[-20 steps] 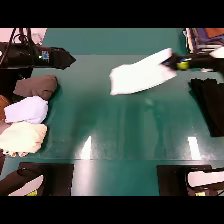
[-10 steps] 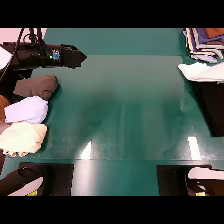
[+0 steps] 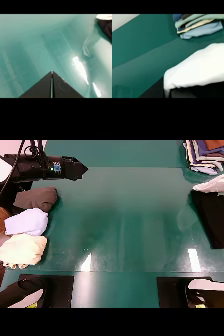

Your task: Fold the shirts.

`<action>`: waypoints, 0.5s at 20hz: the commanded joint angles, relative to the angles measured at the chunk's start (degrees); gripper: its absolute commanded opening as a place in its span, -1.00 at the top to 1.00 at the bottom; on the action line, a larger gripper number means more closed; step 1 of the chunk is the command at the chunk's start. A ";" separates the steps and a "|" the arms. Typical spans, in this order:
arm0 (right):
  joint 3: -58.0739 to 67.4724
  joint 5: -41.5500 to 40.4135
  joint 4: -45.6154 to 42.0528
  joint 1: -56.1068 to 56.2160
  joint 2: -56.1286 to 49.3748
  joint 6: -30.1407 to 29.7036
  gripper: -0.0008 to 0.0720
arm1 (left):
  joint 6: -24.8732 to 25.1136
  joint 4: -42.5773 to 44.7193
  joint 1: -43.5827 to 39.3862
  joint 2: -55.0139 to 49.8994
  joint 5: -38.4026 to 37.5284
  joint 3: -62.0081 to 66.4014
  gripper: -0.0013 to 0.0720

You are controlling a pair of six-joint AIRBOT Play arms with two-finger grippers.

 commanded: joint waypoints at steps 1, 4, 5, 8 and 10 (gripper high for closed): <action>0.31 8.00 -3.54 -2.49 1.97 1.97 0.94 | 0.09 0.04 -0.02 -0.02 -0.68 -0.02 0.90; -8.63 9.51 -10.01 -5.05 7.02 1.97 0.94 | 0.11 0.04 -0.04 -0.02 -0.85 -0.02 0.90; -12.33 9.90 -12.70 -6.43 9.05 2.19 0.94 | 0.11 0.04 -0.04 -0.02 -1.07 -0.02 0.90; -22.67 11.65 -19.37 -11.72 14.40 2.51 0.94 | 0.48 0.04 -0.04 -0.02 -1.36 -0.02 0.90; -29.11 12.28 -21.90 -15.45 17.25 2.51 0.49 | 0.52 0.07 -0.02 -0.02 -1.46 -0.02 0.90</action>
